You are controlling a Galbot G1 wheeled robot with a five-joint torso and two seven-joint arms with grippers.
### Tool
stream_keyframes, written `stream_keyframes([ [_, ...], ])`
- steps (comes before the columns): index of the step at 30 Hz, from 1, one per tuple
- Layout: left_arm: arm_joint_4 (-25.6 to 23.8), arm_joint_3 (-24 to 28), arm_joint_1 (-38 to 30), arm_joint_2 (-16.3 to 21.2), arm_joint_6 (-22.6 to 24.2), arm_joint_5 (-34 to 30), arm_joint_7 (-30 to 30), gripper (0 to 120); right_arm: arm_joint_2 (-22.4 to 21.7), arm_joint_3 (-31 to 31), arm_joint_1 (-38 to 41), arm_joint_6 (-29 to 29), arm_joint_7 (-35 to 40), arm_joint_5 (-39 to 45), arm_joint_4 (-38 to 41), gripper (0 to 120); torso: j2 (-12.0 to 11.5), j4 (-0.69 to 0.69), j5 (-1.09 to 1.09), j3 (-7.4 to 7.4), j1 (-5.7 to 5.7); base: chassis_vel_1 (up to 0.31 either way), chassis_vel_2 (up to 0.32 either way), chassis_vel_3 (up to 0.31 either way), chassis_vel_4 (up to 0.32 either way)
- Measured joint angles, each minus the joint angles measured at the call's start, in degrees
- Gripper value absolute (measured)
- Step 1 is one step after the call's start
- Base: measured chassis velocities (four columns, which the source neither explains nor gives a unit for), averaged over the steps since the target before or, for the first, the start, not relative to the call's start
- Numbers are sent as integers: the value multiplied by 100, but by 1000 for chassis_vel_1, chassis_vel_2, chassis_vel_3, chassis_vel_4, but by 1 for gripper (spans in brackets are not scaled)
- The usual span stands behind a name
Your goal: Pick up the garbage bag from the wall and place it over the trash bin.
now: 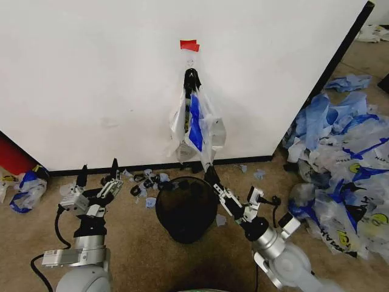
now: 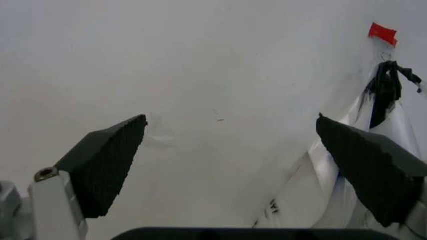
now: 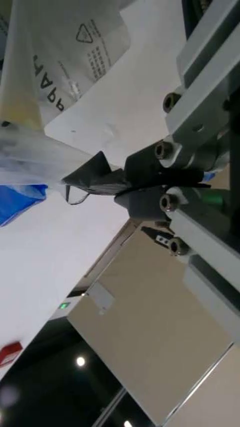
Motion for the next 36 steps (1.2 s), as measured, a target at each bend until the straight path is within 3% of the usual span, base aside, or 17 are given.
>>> stream_keyframes([
  [21, 6, -17, -80, 93, 38, -86, -14, 100, -351, 205, -232, 236, -1413, -1404, -516, 0, 0, 0, 0, 0, 0, 0, 0, 0, 0],
  [36, 109, 27, -190, 138, 45, -108, -16, 100, -422, 377, -226, 288, -2326, -1695, -830, 0, 0, 0, 0, 0, 0, 0, 0, 0, 0],
])
